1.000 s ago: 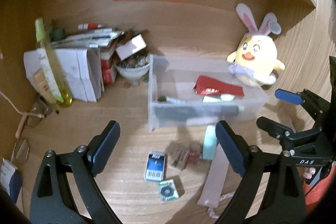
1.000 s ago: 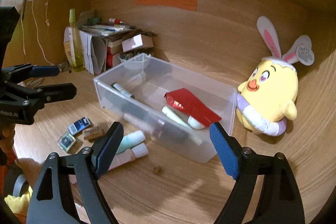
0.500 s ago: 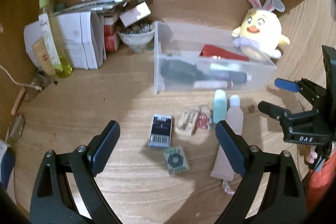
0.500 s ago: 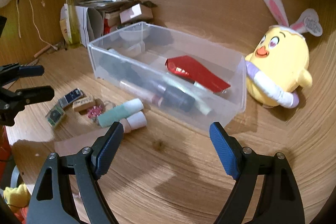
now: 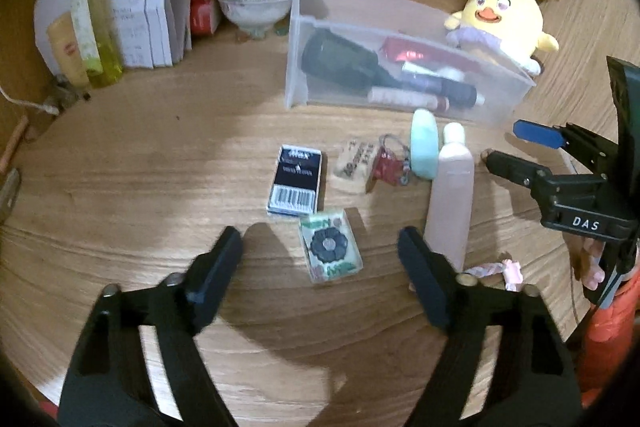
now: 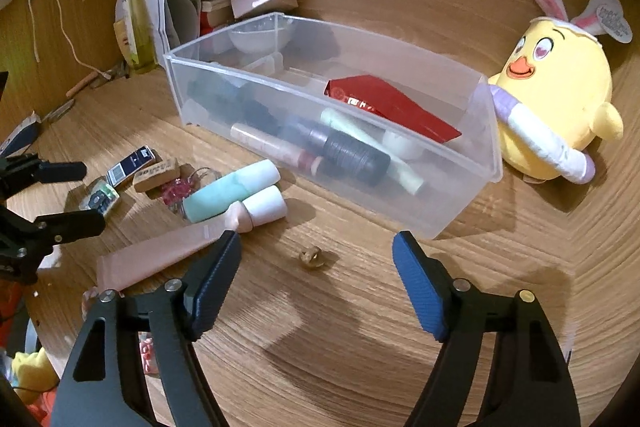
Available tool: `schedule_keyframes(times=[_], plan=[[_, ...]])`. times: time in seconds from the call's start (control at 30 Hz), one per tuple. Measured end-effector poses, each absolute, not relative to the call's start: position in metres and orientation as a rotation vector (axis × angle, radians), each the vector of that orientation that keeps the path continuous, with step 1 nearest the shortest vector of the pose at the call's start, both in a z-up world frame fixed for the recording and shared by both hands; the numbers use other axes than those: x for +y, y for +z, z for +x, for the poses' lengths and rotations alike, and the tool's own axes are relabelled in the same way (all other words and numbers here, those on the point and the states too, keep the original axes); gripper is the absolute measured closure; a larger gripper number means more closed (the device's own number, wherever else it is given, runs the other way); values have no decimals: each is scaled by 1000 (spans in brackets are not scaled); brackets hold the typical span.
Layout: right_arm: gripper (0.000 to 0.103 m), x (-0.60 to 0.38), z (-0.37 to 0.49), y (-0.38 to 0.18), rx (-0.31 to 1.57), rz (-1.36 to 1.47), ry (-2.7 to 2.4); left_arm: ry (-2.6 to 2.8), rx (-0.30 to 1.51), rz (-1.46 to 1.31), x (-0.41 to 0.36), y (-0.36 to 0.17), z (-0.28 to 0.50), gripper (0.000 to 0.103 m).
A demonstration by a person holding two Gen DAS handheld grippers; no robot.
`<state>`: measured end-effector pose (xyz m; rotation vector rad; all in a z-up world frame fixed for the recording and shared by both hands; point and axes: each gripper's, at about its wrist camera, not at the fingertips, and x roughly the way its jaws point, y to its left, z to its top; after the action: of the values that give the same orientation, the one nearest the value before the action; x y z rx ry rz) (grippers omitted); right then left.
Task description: Organize objects
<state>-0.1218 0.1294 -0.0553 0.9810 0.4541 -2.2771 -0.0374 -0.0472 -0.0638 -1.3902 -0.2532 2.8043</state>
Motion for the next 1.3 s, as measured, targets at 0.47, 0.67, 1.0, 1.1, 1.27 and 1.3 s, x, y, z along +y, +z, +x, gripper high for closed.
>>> schedule_keyframes(times=[0.47, 0.67, 1.0, 1.1, 1.27, 1.3], plan=[[71, 121, -132, -68, 471, 1077, -2232, 2804, -253, -1351, -45, -63, -38, 75], [90, 122, -134, -70, 447, 1079, -2213, 2798, -273, -1330, -46, -64, -35, 78], [91, 121, -124, -66, 501, 1011, -2254, 2824, -273, -1283, -43, -56, -27, 79], [90, 126, -124, -61, 478, 995, -2261, 2838, -281, -1254, -43, -49, -24, 79], [90, 136, -122, -49, 414, 971, -2275, 2862, -284, -1199, -43, -38, -23, 79], [90, 136, -121, -47, 408, 966, -2280, 2866, -284, -1189, -43, -36, -24, 79]])
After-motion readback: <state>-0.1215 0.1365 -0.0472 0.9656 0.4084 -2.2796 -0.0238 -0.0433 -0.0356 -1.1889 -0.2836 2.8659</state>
